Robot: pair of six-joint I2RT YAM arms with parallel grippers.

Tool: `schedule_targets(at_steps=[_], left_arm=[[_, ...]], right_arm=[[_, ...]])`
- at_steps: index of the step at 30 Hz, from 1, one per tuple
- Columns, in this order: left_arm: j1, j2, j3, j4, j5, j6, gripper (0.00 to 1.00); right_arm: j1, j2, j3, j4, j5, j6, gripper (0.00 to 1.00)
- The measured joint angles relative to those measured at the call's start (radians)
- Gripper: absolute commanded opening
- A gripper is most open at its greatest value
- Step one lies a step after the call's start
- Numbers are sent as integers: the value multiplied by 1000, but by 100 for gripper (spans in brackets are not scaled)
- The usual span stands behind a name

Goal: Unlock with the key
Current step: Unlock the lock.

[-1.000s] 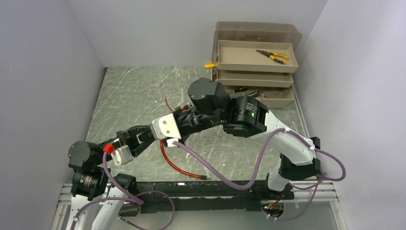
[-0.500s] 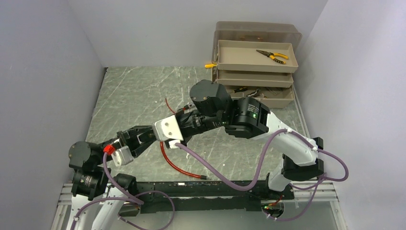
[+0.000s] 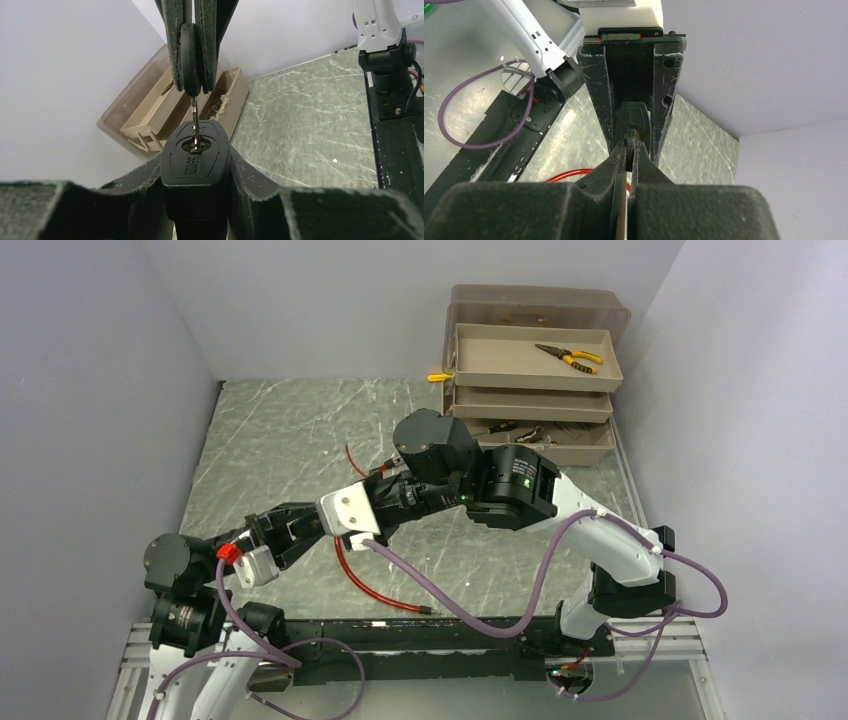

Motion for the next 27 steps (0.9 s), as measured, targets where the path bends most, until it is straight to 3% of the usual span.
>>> schedule_targets(at_steps=[11,16,18,22,24,27], left_arm=[[4,56,10,-28,24,3,0],[4,58,10,-25,26,-12,0],[4,58,10,-21,27,-22,0],[3,59,11,-14,24,-25,0],[3,58,14,3,24,-26,0],[2,55,23,28,18,-35,0]], right_arm=[[-10,51,12,-24,30,5,0],[-10,10,-70,43,40,15,1],[-10,-3,-95,69,44,22,13],[-12,-26,-138,112,50,58,50],[-12,-35,-154,128,52,74,57],[-18,-63,-205,158,53,84,58]])
